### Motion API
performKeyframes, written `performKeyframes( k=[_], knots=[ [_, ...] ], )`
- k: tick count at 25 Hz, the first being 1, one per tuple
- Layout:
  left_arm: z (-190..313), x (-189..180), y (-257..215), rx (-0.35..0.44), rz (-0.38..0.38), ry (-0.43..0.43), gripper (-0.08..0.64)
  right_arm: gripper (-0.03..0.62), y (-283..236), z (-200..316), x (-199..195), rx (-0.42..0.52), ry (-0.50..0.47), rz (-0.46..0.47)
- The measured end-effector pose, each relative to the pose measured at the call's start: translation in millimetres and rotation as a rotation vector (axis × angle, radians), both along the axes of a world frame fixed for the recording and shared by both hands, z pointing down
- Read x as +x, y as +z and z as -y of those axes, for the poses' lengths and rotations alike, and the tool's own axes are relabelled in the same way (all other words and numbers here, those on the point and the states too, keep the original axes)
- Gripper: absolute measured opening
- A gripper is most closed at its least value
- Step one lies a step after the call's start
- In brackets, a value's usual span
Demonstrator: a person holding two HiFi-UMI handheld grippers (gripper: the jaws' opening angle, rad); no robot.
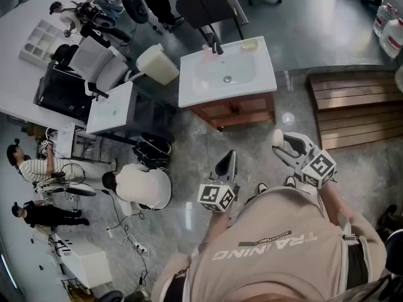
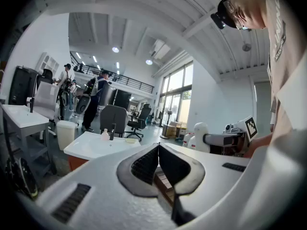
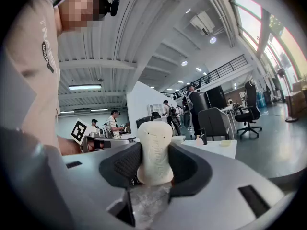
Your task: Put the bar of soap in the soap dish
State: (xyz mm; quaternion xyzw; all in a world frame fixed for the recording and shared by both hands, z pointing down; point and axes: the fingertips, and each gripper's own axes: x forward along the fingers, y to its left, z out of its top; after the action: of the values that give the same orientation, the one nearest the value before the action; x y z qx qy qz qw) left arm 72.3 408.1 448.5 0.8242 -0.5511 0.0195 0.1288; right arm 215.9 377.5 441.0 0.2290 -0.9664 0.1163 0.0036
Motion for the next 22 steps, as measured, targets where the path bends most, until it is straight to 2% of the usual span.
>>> performKeyframes(
  k=[6,17,22],
  knots=[
    [3.8,-15.0,-1.5,0.012,-0.011,0.007,0.011,0.163,4.6,-3.9,-18.6,-0.009,-0.027,-0.010],
    [1.8,-65.3,15.6,-0.008,-0.041,-0.013,0.011,0.163,12.6,6.1,-60.9,-0.016,0.006,-0.024],
    [3.2,-87.7,36.2,-0.057,-0.056,-0.027,0.011,0.163,18.6,12.8,-78.0,0.000,0.014,-0.060]
  ],
)
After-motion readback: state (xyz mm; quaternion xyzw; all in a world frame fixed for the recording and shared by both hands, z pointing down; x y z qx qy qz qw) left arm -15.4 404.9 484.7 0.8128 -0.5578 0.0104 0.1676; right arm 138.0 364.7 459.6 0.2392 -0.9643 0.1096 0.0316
